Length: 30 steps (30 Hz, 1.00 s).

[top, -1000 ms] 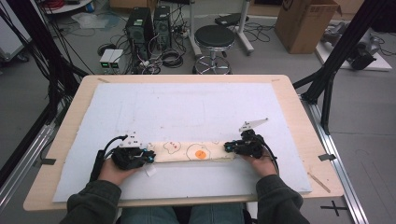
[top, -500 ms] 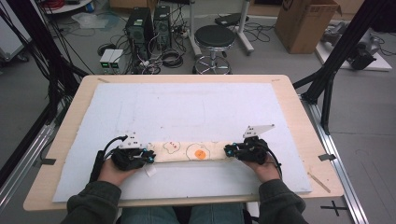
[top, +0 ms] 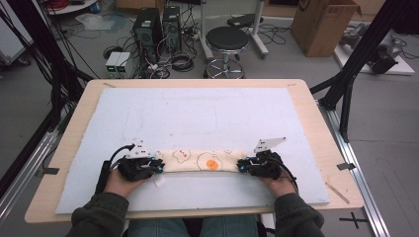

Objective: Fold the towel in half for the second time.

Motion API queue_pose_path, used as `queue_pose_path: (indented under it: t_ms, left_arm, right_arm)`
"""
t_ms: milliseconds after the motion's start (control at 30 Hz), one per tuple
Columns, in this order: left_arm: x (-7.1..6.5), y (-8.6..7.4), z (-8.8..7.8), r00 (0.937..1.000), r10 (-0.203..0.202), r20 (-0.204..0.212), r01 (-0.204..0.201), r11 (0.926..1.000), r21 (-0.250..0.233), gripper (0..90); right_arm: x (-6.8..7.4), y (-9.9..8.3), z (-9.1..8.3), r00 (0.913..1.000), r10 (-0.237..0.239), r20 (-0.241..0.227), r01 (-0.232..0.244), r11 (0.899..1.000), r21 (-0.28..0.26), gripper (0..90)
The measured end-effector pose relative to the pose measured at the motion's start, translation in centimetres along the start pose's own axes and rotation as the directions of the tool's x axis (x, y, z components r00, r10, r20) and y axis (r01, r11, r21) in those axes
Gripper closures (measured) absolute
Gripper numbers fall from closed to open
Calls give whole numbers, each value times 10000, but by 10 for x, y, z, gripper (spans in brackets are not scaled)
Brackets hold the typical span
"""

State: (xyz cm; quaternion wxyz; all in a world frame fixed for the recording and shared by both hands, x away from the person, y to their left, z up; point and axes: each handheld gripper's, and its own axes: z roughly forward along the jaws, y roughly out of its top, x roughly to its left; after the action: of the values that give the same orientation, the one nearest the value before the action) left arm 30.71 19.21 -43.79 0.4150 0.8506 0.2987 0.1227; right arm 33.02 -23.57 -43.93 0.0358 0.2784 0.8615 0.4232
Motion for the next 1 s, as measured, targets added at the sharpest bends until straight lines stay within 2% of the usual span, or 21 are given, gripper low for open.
queue_pose_path:
  t_ms: [167, 400, 567, 633, 767, 867, 1000]
  left_arm:
    - [1, 4, -9, 9998, -212, 37, 213, 9992, -329, 686]
    - [11, 16, -17, 9978, -653, -139, 637, 9934, -957, 593]
    - [24, 23, -16, 9946, -977, -361, 936, 9904, -1013, 541]
    - [29, 25, -12, 9930, -1082, -471, 1035, 9903, -931, 536]
    - [39, 22, -1, 9860, -1569, -566, 1528, 9857, -705, 536]
    - [43, 20, 6, 9818, -1762, -711, 1739, 9841, -372, 547]
    - [45, 18, 12, 9829, -1810, -337, 1810, 9835, -43, 581]
  right_arm:
    - [-2, 8, -7, 9995, 223, -245, -239, 9976, -655, 678]
    - [-14, 19, -15, 9984, 573, -7, -571, 9936, -978, 590]
    - [-28, 25, -14, 9952, 958, 202, -937, 9915, -907, 547]
    - [-34, 25, -11, 9921, 1206, 355, -1177, 9902, -752, 543]
    - [-44, 23, -5, 9851, 1622, 577, -1594, 9860, -494, 536]
    - [-48, 22, 0, 9840, 1690, 565, -1674, 9854, -318, 534]
    - [-49, 22, 6, 9840, 1741, 383, -1744, 9847, 25, 545]
